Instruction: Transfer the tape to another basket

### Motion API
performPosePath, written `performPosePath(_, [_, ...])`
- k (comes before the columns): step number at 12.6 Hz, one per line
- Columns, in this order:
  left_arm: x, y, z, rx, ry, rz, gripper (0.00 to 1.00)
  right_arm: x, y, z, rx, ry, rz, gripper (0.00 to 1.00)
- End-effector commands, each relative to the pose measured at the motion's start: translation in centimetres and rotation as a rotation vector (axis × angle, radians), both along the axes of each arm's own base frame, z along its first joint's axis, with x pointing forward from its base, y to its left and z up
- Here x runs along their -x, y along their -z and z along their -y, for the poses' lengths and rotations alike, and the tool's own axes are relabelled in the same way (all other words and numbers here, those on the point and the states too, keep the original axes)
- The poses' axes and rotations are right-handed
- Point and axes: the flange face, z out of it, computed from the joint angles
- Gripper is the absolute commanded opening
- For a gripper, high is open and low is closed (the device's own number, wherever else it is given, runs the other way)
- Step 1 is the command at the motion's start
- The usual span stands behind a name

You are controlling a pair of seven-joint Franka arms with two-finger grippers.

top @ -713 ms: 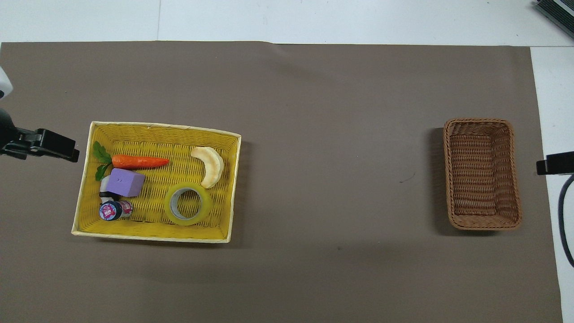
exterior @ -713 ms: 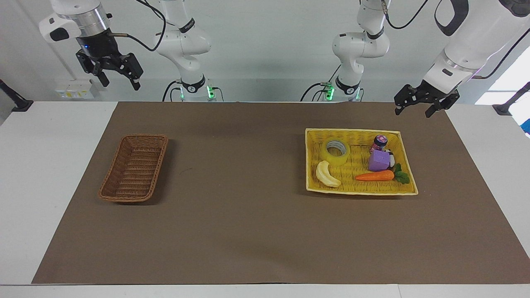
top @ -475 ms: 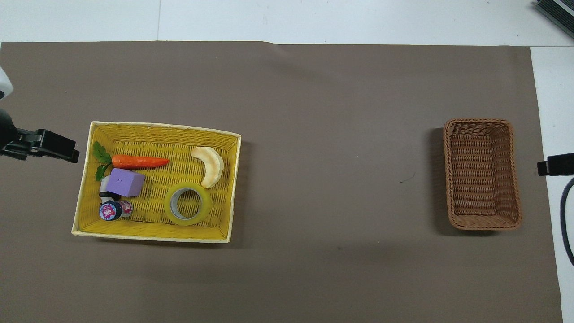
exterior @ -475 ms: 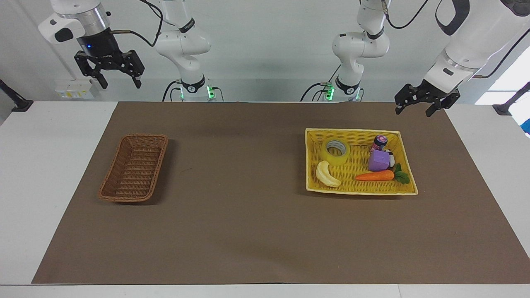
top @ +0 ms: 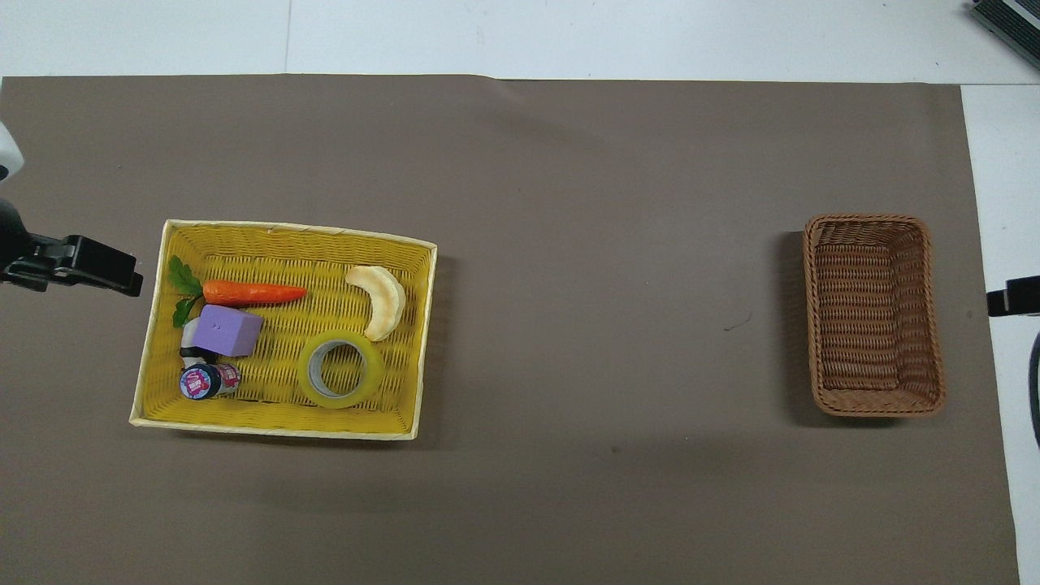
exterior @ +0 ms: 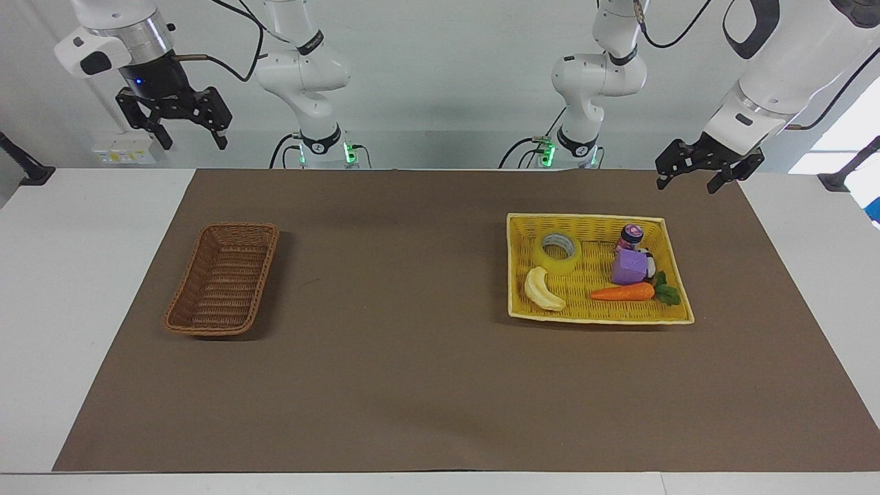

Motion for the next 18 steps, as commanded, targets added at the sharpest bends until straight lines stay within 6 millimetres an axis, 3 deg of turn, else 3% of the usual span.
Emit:
performPosePath(1, [0.4,0.0,-0.5,-0.019,0.001,-0.013,1.00,0.3,0.4,-0.6,-0.021,0.024,-0.011,1.00])
performPosePath(14, [2.4,1.5,-0.5,-0.018,-0.019,-0.003,1.00,0.2,0.4,-0.9,-0.019,0.011,-0.008,1.00])
performPosePath(18, [3.2,3.8,-0.1,-0.016,-0.094,0.015,1.00,0.2,0.4,-0.9,-0.019,0.012,-0.010,1.00])
